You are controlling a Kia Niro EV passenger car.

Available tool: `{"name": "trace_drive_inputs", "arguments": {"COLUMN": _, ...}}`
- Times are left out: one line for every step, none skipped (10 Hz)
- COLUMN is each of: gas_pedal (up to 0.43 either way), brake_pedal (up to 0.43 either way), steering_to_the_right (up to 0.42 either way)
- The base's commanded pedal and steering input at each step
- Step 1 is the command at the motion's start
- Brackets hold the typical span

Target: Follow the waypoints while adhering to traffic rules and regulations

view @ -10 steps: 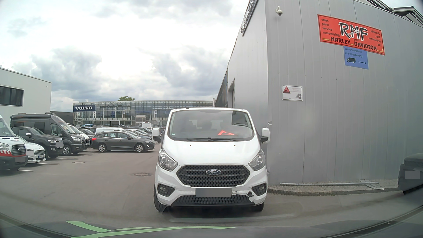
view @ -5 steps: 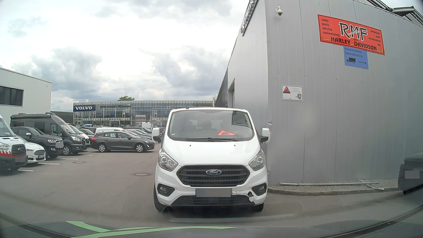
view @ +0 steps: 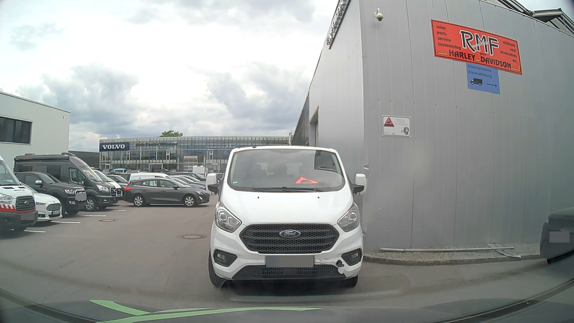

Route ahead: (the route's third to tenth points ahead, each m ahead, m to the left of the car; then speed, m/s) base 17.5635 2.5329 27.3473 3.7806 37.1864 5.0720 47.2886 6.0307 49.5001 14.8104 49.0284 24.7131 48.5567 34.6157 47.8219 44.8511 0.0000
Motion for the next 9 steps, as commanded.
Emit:
{"name": "trace_drive_inputs", "arguments": {"gas_pedal": 0.0, "brake_pedal": 0.409, "steering_to_the_right": -0.463}}
{"name": "trace_drive_inputs", "arguments": {"gas_pedal": 0.0, "brake_pedal": 0.409, "steering_to_the_right": -0.463}}
{"name": "trace_drive_inputs", "arguments": {"gas_pedal": 0.0, "brake_pedal": 0.409, "steering_to_the_right": -0.462}}
{"name": "trace_drive_inputs", "arguments": {"gas_pedal": 0.0, "brake_pedal": 0.409, "steering_to_the_right": -0.462}}
{"name": "trace_drive_inputs", "arguments": {"gas_pedal": 0.0, "brake_pedal": 0.409, "steering_to_the_right": -0.462}}
{"name": "trace_drive_inputs", "arguments": {"gas_pedal": 0.0, "brake_pedal": 0.409, "steering_to_the_right": -0.462}}
{"name": "trace_drive_inputs", "arguments": {"gas_pedal": 0.0, "brake_pedal": 0.409, "steering_to_the_right": -0.462}}
{"name": "trace_drive_inputs", "arguments": {"gas_pedal": 0.0, "brake_pedal": 0.409, "steering_to_the_right": -0.463}}
{"name": "trace_drive_inputs", "arguments": {"gas_pedal": 0.0, "brake_pedal": 0.409, "steering_to_the_right": -0.462}}
